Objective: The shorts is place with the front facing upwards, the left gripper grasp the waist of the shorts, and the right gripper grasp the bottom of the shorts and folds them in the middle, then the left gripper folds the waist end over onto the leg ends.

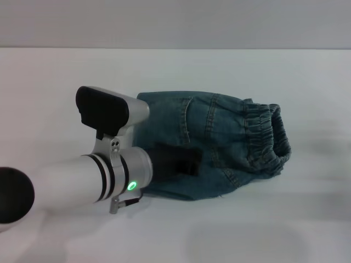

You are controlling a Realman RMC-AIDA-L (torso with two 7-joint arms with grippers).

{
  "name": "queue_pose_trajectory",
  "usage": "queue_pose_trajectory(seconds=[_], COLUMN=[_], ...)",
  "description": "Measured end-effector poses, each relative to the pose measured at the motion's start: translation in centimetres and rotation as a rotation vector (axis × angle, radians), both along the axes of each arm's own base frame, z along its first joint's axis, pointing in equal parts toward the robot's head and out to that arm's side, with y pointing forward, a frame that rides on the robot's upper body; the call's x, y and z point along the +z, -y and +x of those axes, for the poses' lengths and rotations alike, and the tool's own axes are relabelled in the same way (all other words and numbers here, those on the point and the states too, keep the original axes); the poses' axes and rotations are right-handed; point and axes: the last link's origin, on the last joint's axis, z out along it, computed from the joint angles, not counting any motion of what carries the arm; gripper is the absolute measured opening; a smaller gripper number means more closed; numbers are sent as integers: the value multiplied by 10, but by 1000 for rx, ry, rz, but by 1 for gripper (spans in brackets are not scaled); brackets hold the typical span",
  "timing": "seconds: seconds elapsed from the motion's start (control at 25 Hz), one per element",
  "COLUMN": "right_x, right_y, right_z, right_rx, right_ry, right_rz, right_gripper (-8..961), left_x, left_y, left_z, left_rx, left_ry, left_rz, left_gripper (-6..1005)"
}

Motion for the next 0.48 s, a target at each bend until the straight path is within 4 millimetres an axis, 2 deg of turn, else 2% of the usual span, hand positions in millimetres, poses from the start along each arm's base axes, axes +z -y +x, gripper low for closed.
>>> queue_pose_trajectory(seconds=[0.2,0.32,0.48], right_x=[-1,-2,-2], right_y=[0,-2,-2], right_z=[-1,-2,-3], right_rx=[3,8,11], right_ry=[1,2,1], right_rz=[-5,-9,-9], right_gripper=[1,1,0], left_x=[7,22,52], left_y=[8,-5,-25], left_z=[17,24,40], left_rx=[-81,-91,-33], left_ry=[20,51,179], left_rz=[43,161,328], left_gripper=[15,16,17])
